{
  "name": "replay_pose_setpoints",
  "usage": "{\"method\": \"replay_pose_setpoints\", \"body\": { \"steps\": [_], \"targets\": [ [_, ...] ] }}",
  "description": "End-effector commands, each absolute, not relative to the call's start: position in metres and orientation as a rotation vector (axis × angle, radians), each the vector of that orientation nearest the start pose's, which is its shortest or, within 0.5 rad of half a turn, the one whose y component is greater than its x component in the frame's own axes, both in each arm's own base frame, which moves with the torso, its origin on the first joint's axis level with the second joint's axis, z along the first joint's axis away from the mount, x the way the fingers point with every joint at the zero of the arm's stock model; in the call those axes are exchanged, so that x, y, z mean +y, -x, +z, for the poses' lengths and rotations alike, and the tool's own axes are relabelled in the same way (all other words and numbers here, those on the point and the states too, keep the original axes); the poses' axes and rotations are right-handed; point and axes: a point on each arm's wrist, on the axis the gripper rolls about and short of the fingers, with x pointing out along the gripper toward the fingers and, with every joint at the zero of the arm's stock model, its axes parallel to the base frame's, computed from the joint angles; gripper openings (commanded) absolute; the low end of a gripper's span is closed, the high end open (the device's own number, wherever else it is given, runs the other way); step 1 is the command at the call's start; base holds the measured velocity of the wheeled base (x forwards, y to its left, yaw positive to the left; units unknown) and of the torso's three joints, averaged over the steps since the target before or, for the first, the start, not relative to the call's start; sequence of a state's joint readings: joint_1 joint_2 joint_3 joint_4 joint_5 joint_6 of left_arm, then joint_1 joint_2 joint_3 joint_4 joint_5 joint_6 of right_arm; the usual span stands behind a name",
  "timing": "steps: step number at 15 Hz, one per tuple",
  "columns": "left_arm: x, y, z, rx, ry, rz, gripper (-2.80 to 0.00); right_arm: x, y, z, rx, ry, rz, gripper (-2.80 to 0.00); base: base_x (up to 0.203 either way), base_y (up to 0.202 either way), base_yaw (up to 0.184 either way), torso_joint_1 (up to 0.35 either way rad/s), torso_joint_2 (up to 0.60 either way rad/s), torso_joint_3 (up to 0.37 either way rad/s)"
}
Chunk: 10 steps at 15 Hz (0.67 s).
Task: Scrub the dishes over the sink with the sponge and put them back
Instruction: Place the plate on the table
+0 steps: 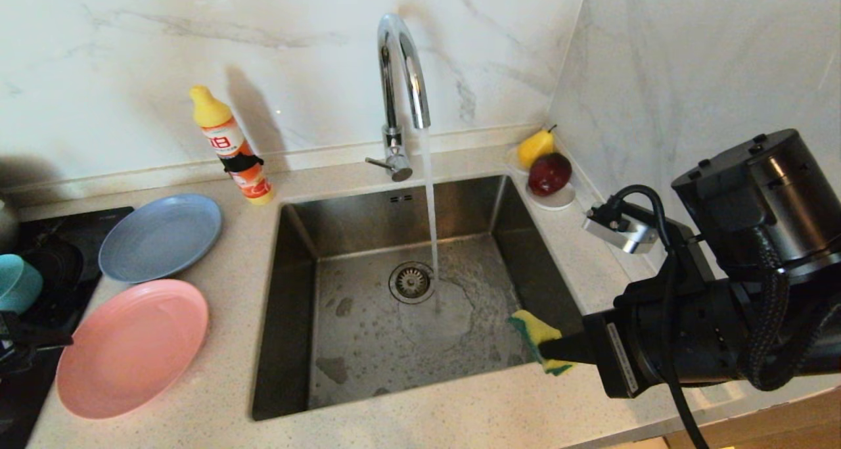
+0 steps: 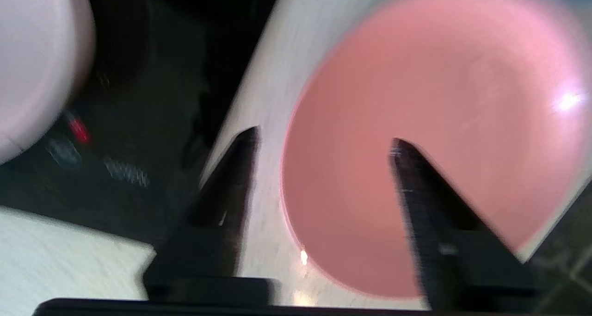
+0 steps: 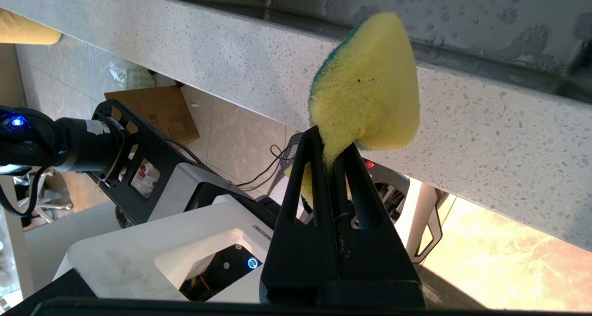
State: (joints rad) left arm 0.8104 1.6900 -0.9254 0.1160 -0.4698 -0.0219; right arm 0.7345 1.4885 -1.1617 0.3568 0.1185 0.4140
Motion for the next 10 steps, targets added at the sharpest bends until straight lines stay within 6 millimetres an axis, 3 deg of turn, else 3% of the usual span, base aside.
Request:
{"method": "replay_pose_setpoints", "body": {
  "steps": [1, 4, 7, 10],
  "targets": [
    [0.194, -0.201, 0.185, 0.619, 0.487, 0.321, -2.8, 0.165, -0.179, 0.25, 0.827, -0.162, 0.663, -2.8, 0.0, 0.0, 0.0, 0.0, 0.0, 0.0],
    [0.188, -0.216, 0.214, 0.51, 0.391, 0.266, -2.8, 0.165, -0.179, 0.248, 0.835, -0.159, 0.658, -2.8, 0.0, 0.0, 0.0, 0.0, 0.0, 0.0],
    [0.174, -0.243, 0.239, 0.319, 0.224, 0.231, -2.8, 0.163, -0.18, 0.247, 0.834, -0.163, 0.648, -2.8, 0.0, 0.0, 0.0, 0.0, 0.0, 0.0],
    [0.133, -0.283, 0.255, 0.154, 0.09, 0.249, -2.8, 0.162, -0.179, 0.25, 0.825, -0.165, 0.652, -2.8, 0.0, 0.0, 0.0, 0.0, 0.0, 0.0]
  ]
}}
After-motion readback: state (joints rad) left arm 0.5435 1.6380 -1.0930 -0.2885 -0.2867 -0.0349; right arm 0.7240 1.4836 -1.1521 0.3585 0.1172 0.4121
